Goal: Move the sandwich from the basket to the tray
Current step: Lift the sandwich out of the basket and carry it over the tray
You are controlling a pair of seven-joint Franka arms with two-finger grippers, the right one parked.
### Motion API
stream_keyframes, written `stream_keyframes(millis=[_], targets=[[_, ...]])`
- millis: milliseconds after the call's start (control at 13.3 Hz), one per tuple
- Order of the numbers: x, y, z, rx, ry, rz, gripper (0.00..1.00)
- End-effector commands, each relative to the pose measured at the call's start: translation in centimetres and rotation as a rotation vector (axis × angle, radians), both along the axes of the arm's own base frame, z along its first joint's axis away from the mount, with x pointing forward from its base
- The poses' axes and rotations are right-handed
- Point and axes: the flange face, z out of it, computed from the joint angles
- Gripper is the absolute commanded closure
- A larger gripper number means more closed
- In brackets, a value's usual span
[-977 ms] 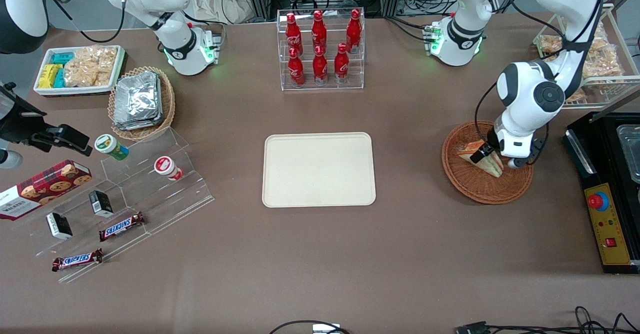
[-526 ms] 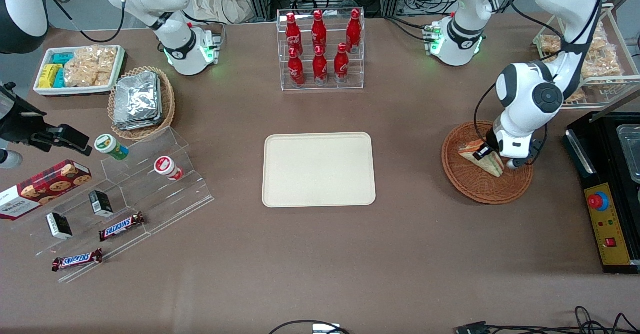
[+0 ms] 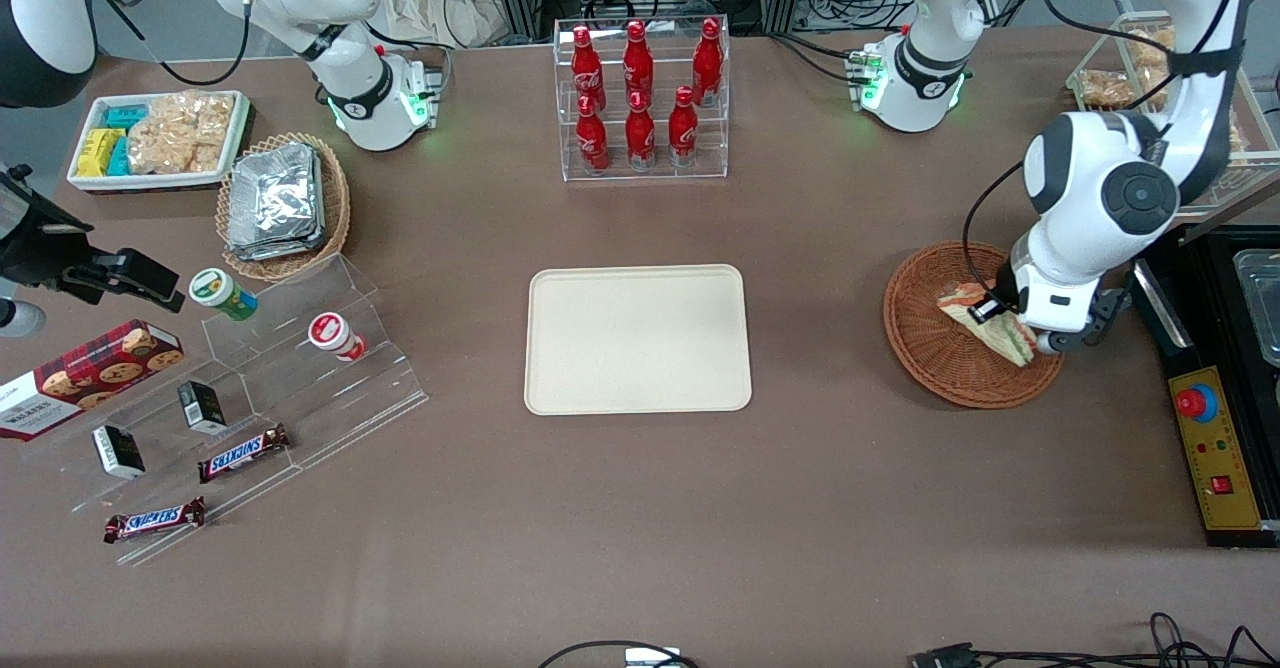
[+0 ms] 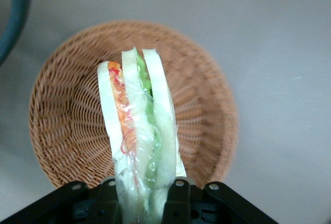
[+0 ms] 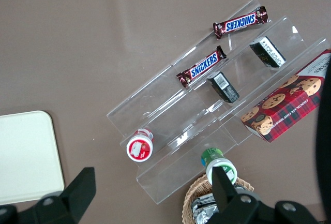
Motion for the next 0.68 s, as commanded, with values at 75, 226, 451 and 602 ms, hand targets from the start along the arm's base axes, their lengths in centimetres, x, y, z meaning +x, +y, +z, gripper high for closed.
stream_keyframes(millis=[75, 226, 451, 602], targets=[[2.5, -2.4, 4.5, 0.002, -0.024, -0.087, 1.00], [2.9, -4.5, 6.7, 0.000, -0.015, -0.178, 1.00], [3.0, -9.5, 8.4, -0.015, -0.022, -0.344, 1.00], [2.4, -13.2, 8.6, -0.025, -0.034, -0.417, 1.00]])
